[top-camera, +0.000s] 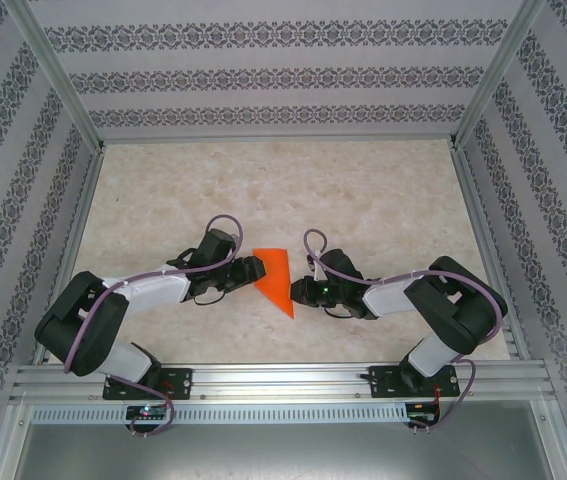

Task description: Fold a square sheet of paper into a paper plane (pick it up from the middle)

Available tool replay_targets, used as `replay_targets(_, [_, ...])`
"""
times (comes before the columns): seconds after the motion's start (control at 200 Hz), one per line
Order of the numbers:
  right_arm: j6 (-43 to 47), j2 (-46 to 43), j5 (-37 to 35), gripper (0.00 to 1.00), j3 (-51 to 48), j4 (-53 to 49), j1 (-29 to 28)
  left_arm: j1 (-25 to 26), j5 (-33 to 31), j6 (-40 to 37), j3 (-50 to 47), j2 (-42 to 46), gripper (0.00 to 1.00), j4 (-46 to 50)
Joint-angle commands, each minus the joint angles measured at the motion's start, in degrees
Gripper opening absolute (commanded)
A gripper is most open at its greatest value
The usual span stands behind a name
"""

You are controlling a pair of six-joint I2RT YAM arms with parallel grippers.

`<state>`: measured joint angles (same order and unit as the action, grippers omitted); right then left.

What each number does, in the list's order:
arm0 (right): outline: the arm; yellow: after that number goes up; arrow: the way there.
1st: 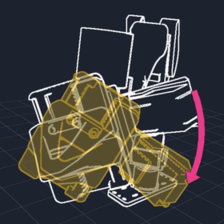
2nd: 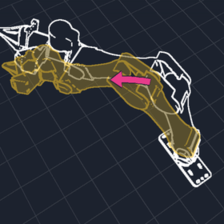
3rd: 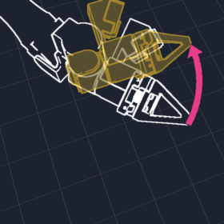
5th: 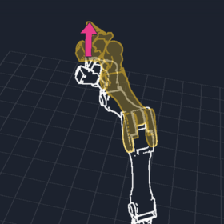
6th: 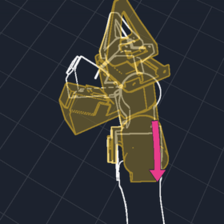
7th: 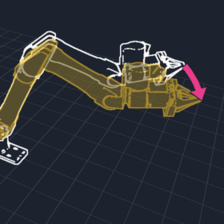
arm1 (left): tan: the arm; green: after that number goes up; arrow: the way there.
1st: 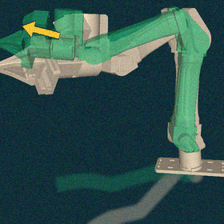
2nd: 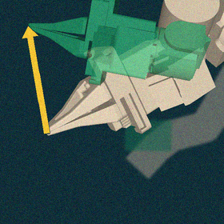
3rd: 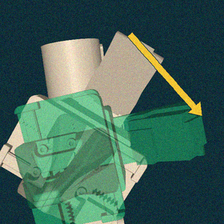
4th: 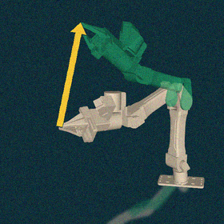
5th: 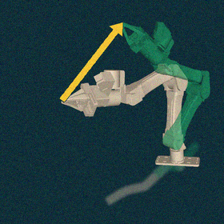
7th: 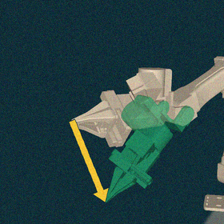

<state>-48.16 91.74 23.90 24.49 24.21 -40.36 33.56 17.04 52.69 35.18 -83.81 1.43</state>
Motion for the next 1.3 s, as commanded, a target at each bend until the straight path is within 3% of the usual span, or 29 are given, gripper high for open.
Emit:
replay_targets(0.0, [0.29, -0.17, -3.43, 0.09, -0.64, -2.72, 0.36, 0.69, -1.58, 0.49, 1.19, 1.92, 0.65, 1.45])
replay_targets(0.185, [-1.66, -0.96, -2.67, 0.11, -1.06, 0.49, 0.13, 0.69, -1.30, 0.05, 0.48, 2.95, 0.65, 1.29])
replay_targets(0.749, [0.38, -3.75, -3.51, 0.16, 4.07, -5.22, 0.27, 0.65, -1.11, -1.45, 1.51, 0.76, 0.66, 1.54])
replay_targets(1.299, [-0.32, 4.96, -1.80, 0.17, 1.15, 2.74, 2.89, 0.67, -2.11, -0.57, 0.25, 1.68, 0.66, 4.28])
